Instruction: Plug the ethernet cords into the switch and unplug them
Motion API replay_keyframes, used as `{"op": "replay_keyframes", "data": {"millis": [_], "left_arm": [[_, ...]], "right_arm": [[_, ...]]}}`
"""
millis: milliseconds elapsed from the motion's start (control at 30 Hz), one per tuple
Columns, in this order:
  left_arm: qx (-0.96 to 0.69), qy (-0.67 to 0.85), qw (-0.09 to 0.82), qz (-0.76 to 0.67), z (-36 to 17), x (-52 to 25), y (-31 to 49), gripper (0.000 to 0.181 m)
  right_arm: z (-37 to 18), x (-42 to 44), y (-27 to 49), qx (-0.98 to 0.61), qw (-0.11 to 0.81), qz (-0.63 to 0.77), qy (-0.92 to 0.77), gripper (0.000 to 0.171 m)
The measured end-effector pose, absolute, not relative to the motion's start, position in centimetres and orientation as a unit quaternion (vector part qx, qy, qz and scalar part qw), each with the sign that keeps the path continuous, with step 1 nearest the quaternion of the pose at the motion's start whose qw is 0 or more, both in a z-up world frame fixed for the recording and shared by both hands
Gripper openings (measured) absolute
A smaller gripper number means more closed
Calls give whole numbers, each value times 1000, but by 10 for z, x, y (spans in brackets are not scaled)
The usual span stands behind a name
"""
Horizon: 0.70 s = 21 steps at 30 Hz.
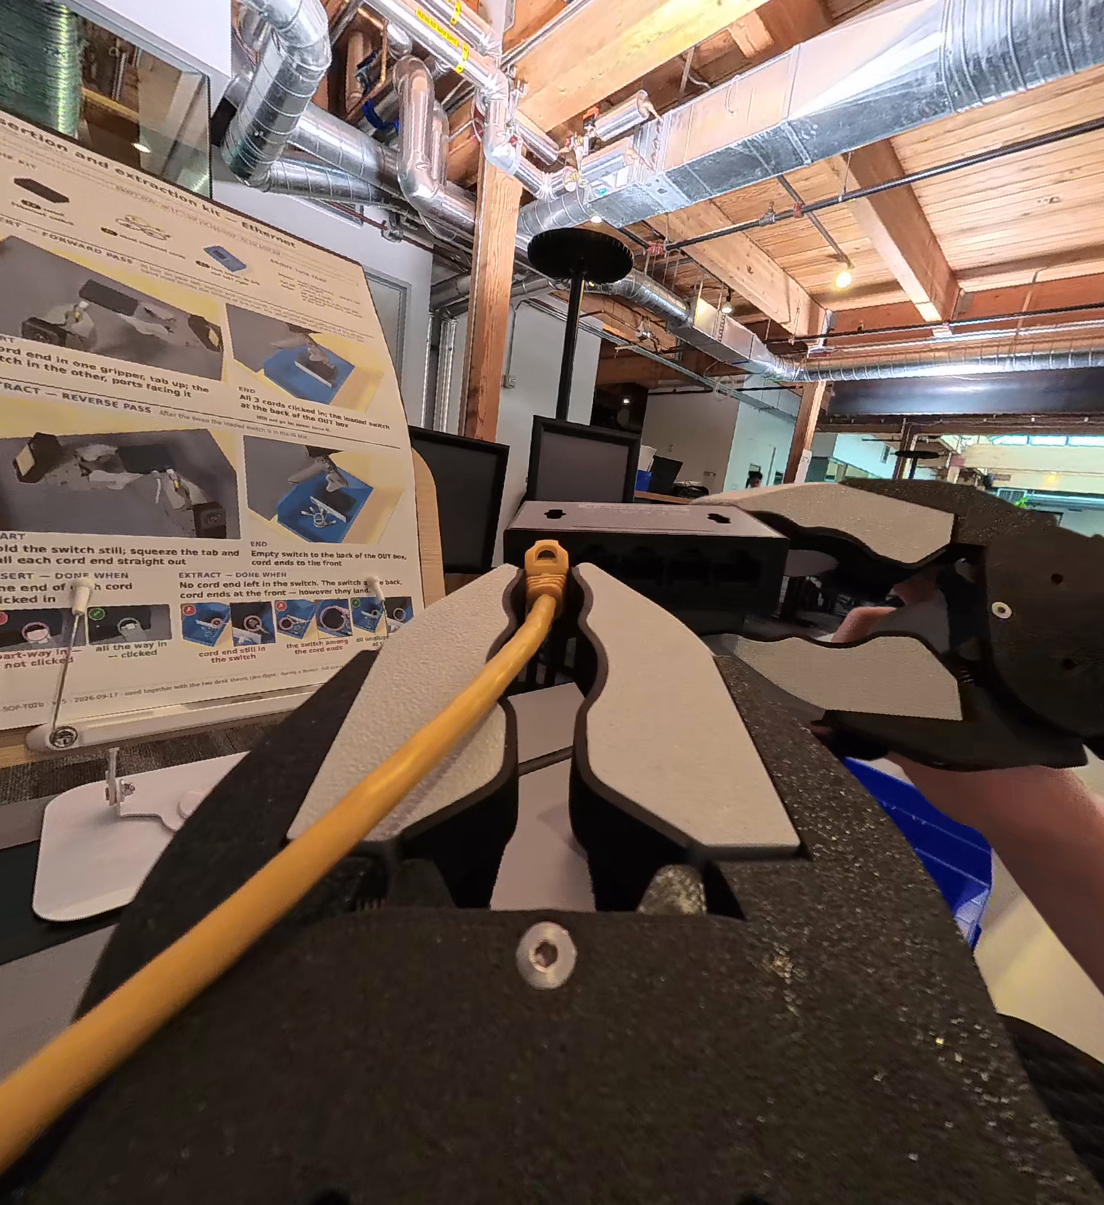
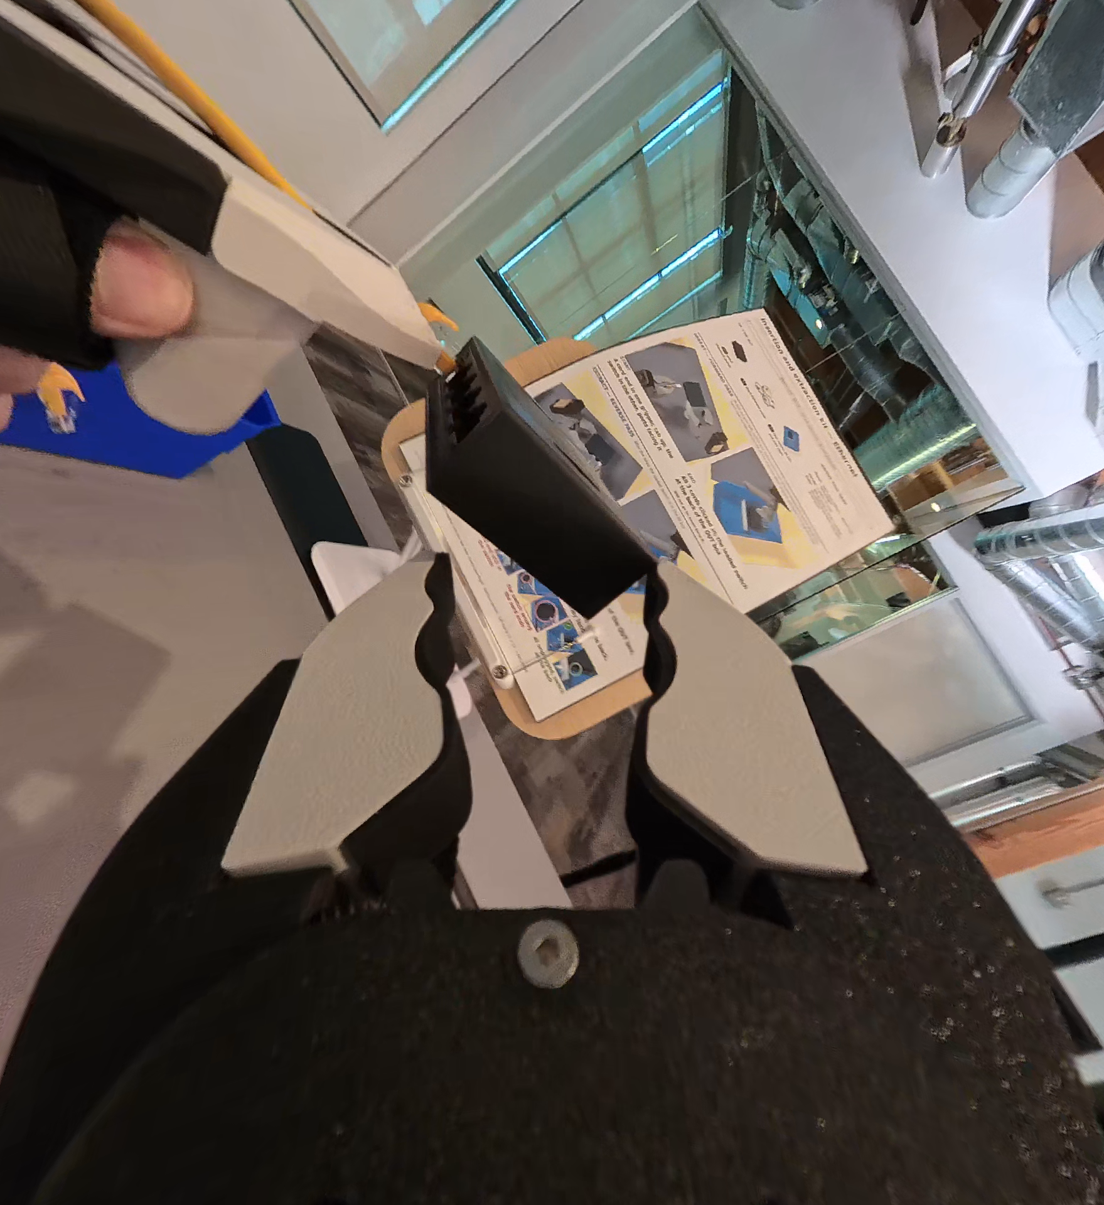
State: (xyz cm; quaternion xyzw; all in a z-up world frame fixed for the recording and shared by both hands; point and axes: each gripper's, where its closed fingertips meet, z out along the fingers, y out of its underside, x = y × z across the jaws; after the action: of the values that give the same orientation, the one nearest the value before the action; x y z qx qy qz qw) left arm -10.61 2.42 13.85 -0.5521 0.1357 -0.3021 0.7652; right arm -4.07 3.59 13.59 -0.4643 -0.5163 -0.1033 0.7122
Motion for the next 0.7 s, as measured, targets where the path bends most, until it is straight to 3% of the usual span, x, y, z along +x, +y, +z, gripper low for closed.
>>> {"op": "replay_keyframes", "data": {"millis": [233,567,700], "left_arm": [[-571,142,754,-291,131,-99,27,12],[-596,165,726,-301,123,-88,29,12],[-599,167,722,-302,121,-85,29,12]], "right_arm": [[135,-44,33,-455,692,-119,-547,52],[118,-42,33,-401,619,-185,-650,28],[114,-40,37,-383,593,-231,-670,29]]}}
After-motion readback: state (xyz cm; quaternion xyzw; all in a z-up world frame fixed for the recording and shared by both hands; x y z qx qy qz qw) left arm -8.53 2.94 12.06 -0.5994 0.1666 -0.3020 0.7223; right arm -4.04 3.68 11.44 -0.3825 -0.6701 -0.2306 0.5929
